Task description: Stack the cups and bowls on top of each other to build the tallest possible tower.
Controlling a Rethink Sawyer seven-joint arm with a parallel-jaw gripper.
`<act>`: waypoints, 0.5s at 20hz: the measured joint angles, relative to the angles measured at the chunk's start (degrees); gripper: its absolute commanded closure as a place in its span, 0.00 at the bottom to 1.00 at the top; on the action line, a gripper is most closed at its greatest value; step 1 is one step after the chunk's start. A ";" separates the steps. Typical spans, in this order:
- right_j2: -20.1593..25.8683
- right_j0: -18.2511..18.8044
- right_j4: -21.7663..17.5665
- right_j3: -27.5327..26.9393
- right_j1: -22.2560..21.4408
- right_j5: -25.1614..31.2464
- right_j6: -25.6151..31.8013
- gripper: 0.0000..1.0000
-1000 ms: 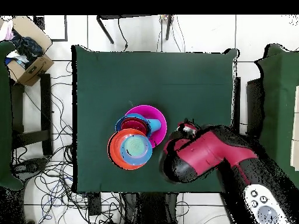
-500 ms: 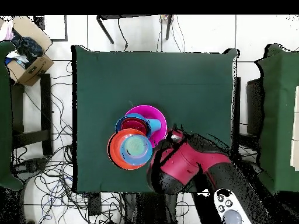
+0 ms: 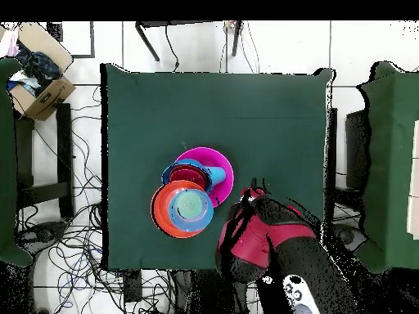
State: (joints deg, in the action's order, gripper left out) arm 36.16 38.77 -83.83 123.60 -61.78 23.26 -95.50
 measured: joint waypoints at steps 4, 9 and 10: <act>-3.39 -4.19 -8.60 0.36 -0.01 -0.02 -8.36 0.00; -5.38 -8.24 -18.00 1.64 0.01 0.88 -21.06 0.00; -5.52 -8.78 -19.50 1.98 0.06 1.58 -23.41 0.00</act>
State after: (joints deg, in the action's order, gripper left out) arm 30.64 30.00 -103.33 125.58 -61.71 24.84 -118.91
